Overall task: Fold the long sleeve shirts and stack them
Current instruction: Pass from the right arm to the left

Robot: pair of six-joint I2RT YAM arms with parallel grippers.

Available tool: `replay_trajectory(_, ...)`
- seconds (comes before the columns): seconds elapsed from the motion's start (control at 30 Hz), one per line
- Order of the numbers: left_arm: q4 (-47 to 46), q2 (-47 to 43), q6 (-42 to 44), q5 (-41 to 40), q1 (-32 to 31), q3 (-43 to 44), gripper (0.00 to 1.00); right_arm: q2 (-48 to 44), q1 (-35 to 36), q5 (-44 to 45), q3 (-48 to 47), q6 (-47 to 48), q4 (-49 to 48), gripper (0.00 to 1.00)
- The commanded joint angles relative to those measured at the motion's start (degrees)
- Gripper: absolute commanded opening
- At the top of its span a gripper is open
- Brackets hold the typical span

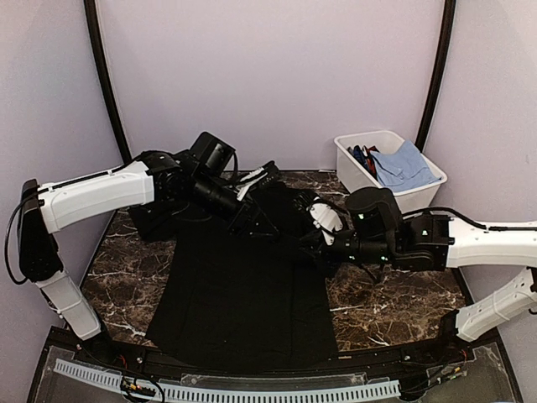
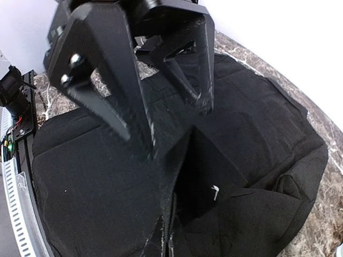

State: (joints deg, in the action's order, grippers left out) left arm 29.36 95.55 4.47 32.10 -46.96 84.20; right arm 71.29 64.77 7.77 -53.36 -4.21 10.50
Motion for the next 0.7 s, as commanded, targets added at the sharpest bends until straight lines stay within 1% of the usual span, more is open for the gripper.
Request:
replay_trajectory(0.0,-0.7,-3.3,2.0,1.9,0.9,-0.9,0.77,-3.2,0.0,1.0,1.1,3.2,-3.9,0.0)
replay_trajectory(0.13,0.0,-0.8,3.1,4.9,0.9,0.3,0.81,-4.6,0.4,1.4,1.2,6.4,-4.8,0.0)
replay_trajectory(0.43,0.0,3.4,3.3,9.7,0.9,5.2,0.83,-3.4,0.9,2.8,1.5,10.1,-4.1,0.0)
replay_trajectory(0.53,-0.1,4.4,3.1,10.0,0.9,5.4,0.81,-3.2,0.9,2.9,1.9,10.0,-5.2,0.0)
replay_trajectory(0.67,-0.4,5.4,2.5,11.7,0.8,5.4,0.74,-2.6,0.8,4.4,1.6,9.5,-5.4,0.0)
